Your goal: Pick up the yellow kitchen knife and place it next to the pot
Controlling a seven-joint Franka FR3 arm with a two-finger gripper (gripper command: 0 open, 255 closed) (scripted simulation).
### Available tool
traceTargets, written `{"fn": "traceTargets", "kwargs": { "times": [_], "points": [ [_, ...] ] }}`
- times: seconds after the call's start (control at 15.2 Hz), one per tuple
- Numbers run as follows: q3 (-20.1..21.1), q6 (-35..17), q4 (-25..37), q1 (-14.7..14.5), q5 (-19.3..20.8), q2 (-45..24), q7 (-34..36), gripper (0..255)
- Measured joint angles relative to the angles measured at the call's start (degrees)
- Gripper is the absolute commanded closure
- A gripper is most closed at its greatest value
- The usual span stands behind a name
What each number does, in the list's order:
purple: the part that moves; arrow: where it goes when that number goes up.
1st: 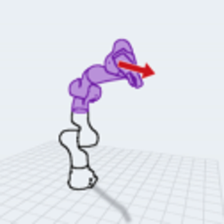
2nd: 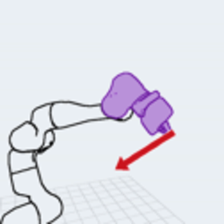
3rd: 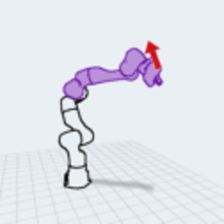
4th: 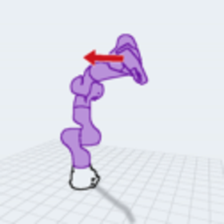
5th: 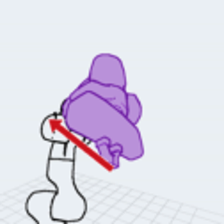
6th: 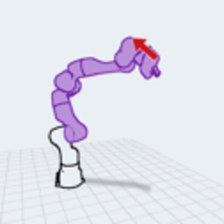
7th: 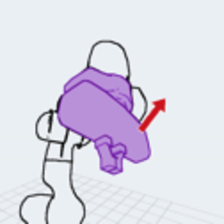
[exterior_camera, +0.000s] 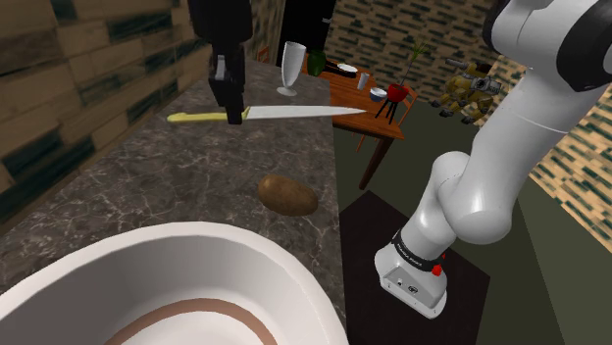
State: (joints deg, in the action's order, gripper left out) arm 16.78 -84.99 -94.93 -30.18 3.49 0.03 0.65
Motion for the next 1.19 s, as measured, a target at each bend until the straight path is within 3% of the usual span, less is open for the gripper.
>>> {"fn": "traceTargets", "kwargs": {
  "times": [1.19],
  "points": [
    [-0.07, -14.03, -14.15, 0.07, 0.03, 0.11, 0.72, 255]
  ]
}}
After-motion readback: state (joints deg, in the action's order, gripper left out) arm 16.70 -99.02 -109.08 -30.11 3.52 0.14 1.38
